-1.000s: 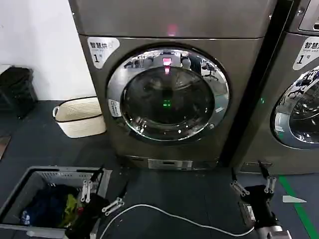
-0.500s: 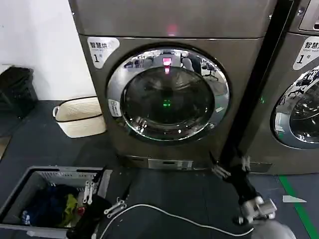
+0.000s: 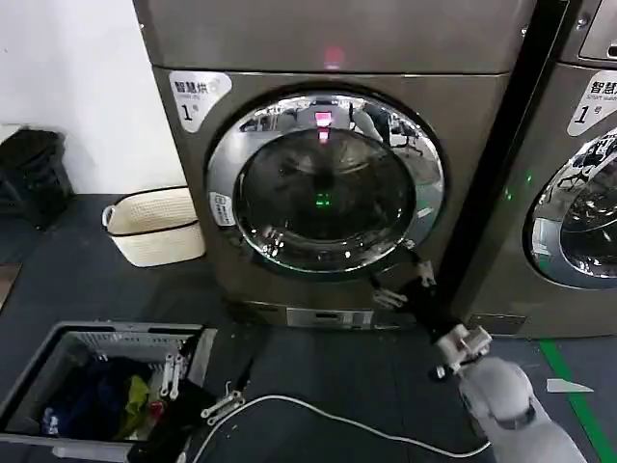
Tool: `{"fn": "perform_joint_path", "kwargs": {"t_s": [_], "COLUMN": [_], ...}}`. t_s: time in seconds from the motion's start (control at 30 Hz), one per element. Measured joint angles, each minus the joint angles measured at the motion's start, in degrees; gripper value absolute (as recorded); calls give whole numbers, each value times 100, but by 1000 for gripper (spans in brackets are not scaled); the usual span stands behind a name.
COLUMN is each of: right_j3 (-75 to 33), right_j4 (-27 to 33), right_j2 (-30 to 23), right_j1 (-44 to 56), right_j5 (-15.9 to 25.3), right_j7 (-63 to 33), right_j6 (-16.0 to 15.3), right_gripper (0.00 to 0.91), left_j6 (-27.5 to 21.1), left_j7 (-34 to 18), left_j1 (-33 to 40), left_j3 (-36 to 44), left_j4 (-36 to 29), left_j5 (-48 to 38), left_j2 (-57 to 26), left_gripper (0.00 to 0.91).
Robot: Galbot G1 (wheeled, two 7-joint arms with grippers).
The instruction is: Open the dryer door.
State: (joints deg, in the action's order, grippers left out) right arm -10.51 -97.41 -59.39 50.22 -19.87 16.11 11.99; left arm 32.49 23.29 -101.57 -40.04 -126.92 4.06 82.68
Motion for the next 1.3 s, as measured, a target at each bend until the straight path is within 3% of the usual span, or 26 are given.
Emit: {"fn": "perform_joint_path", "kwargs": {"t_s": [0.63, 1.3], "right_j3": [1281, 2057], "right_j4": [1209, 2097], "right_j2": [-651, -1555], "right_j1": [-1694, -2502], "right_j5": [66, 279], "right_j7": [11, 5], "right_j6": [70, 70], "right_gripper": [907, 907], "left_j6": [24, 8], "left_j7": [-9, -11], "left_j1": [-26, -40], "left_j3": [21, 10], "left_j4": [14, 12], "left_j5": [85, 87], "left_j2": [94, 146], "left_gripper": [907, 907]}}
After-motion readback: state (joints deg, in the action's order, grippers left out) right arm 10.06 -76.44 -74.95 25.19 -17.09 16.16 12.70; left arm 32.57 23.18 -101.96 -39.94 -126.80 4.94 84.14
